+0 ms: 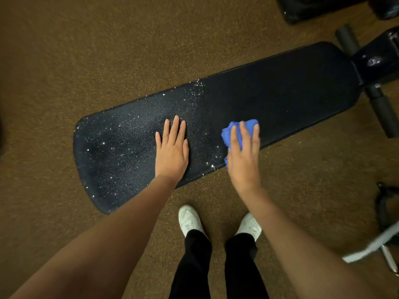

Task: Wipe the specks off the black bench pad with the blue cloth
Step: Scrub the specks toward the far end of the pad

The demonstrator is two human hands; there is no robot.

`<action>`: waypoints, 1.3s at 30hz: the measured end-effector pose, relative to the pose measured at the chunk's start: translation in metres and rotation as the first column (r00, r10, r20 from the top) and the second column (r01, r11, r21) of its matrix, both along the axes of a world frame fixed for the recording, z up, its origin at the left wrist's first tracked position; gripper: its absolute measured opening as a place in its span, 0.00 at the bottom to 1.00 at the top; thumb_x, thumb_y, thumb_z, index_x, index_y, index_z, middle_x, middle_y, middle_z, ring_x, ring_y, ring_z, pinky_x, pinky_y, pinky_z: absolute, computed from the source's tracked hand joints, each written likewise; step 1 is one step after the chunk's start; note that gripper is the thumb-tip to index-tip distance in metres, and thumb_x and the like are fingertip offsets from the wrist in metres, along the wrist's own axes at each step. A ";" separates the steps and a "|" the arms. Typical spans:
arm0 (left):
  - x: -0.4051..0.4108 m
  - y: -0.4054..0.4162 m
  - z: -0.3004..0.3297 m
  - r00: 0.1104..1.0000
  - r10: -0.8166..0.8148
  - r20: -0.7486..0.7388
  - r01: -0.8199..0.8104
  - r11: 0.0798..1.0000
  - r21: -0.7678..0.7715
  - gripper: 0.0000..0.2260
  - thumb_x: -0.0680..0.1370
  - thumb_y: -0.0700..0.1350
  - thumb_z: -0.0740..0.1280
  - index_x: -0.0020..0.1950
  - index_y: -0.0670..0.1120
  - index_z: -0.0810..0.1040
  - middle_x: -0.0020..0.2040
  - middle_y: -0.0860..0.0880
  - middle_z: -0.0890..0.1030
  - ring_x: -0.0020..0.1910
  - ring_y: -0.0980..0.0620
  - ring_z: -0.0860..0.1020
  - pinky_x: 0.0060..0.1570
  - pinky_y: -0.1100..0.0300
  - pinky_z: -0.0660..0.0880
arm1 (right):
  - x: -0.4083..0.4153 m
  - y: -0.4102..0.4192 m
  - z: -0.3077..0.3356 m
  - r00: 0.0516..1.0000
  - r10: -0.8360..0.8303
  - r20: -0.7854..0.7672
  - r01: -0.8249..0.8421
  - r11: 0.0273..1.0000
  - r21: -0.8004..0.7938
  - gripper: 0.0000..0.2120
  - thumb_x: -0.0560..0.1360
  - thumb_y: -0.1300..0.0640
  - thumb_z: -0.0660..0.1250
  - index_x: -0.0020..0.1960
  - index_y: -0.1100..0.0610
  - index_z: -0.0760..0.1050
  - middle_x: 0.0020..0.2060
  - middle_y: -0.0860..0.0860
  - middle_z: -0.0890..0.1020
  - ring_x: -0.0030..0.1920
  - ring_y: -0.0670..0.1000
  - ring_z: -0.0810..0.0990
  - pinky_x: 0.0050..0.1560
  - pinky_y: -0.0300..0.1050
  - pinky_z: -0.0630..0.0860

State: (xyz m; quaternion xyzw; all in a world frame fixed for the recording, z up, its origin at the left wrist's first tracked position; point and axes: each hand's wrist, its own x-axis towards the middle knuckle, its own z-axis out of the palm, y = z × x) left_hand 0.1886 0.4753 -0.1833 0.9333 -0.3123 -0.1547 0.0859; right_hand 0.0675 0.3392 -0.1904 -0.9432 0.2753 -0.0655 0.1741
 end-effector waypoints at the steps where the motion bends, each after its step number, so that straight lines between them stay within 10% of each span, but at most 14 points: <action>1: 0.000 -0.001 0.000 1.000 0.001 0.001 -0.001 1.000 -0.004 0.26 0.79 0.51 0.40 0.76 0.46 0.53 0.77 0.48 0.51 0.76 0.47 0.46 0.72 0.45 0.45 | 0.000 0.016 0.000 1.000 0.017 0.010 -0.017 1.000 0.003 0.33 0.70 0.61 0.67 0.72 0.64 0.60 0.71 0.63 0.64 0.71 0.70 0.54 0.69 0.65 0.54; 9: 0.001 0.002 0.002 1.000 -0.017 -0.018 0.016 1.000 -0.026 0.22 0.82 0.48 0.46 0.76 0.46 0.53 0.77 0.48 0.50 0.76 0.47 0.45 0.72 0.45 0.45 | -0.018 0.018 -0.011 0.961 0.276 -0.030 -0.277 0.955 -0.101 0.30 0.73 0.60 0.65 0.72 0.61 0.59 0.70 0.61 0.66 0.72 0.68 0.56 0.69 0.62 0.56; 15: 0.001 0.003 0.002 0.999 -0.016 -0.030 0.014 0.999 -0.049 0.21 0.83 0.46 0.48 0.76 0.46 0.52 0.77 0.49 0.48 0.76 0.48 0.43 0.72 0.47 0.42 | -0.003 0.022 -0.005 0.992 -0.125 0.009 0.125 0.992 0.028 0.32 0.70 0.66 0.68 0.71 0.65 0.62 0.71 0.63 0.64 0.72 0.70 0.53 0.68 0.65 0.54; 26: 0.006 0.008 0.000 0.998 -0.057 -0.020 0.055 0.995 -0.089 0.27 0.78 0.52 0.40 0.75 0.45 0.56 0.77 0.47 0.52 0.76 0.46 0.48 0.72 0.45 0.46 | -0.016 0.060 -0.009 0.978 0.209 -0.023 -0.210 0.976 -0.054 0.28 0.73 0.63 0.60 0.73 0.60 0.58 0.72 0.58 0.64 0.73 0.66 0.55 0.70 0.61 0.52; 32: 0.003 0.006 0.001 0.999 -0.027 -0.040 0.024 0.995 -0.093 0.22 0.82 0.49 0.45 0.76 0.45 0.55 0.77 0.48 0.51 0.76 0.47 0.46 0.72 0.45 0.44 | 0.008 0.044 0.002 0.993 -0.096 -0.067 0.096 0.995 -0.004 0.37 0.67 0.64 0.72 0.72 0.64 0.60 0.71 0.61 0.64 0.72 0.69 0.54 0.69 0.61 0.51; 39: 0.007 0.006 0.004 0.999 -0.031 -0.014 0.029 0.993 -0.116 0.26 0.79 0.51 0.41 0.74 0.42 0.59 0.76 0.43 0.57 0.75 0.44 0.52 0.72 0.43 0.48 | -0.012 0.024 0.002 0.926 0.367 -0.094 -0.370 0.929 -0.022 0.28 0.73 0.61 0.65 0.72 0.61 0.62 0.71 0.59 0.65 0.72 0.66 0.57 0.69 0.61 0.56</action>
